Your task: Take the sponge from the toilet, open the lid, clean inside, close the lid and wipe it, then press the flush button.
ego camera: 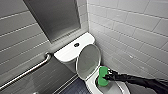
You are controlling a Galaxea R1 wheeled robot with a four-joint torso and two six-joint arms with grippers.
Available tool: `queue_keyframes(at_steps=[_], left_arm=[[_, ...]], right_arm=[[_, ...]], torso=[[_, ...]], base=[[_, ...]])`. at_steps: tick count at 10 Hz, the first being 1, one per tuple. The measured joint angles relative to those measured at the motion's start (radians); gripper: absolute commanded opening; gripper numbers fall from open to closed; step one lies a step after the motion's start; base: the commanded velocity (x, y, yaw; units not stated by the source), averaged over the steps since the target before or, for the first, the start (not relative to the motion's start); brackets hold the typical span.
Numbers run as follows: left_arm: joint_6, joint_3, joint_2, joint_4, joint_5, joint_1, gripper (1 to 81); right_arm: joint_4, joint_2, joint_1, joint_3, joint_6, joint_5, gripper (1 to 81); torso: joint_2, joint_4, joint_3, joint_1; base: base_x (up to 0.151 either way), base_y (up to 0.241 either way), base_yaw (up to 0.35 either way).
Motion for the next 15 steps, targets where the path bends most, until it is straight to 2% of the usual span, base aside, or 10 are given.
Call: queue_keyframes(at_steps=[4, 6, 9, 10, 12, 15], left_arm=[[0.0, 0.001, 0.007, 0.0, -0.002, -0.004, 81.1], [0.0, 0.001, 0.011, 0.001, -0.002, -0.005, 81.1], [0.0, 0.001, 0.012, 0.001, -0.002, -0.005, 81.1], [0.0, 0.001, 0.011, 0.001, -0.002, -0.005, 81.1], [0.0, 0.001, 0.011, 0.001, -0.002, -0.005, 81.1], [0.0, 0.001, 0.012, 0.001, -0.002, -0.005, 81.1]], right_arm=[[-0.022, 0.026, 0.063, -0.006, 0.0, -0.086, 1.0], [-0.025, 0.03, 0.076, -0.031, 0.0, -0.075, 1.0], [-0.021, 0.033, 0.003, -0.153, 0.007, -0.022, 1.0], [-0.019, 0.039, -0.007, -0.185, 0.028, 0.001, 1.0], [-0.017, 0.042, -0.024, -0.203, 0.111, 0.044, 1.0], [-0.017, -0.028, -0.03, -0.113, 0.151, 0.074, 1.0]], torso=[[0.0, 0.0, -0.007, 0.0], [0.0, 0.0, -0.007, 0.0], [0.0, 0.0, -0.007, 0.0], [0.0, 0.0, -0.007, 0.0], [0.0, 0.0, -0.007, 0.0], [0.0, 0.001, -0.007, 0.0]], base=[[0.0, 0.0, 0.0], [0.0, 0.0, 0.0], [0.0, 0.0, 0.0], [0.0, 0.0, 0.0], [0.0, 0.0, 0.0], [0.0, 0.0, 0.0]])
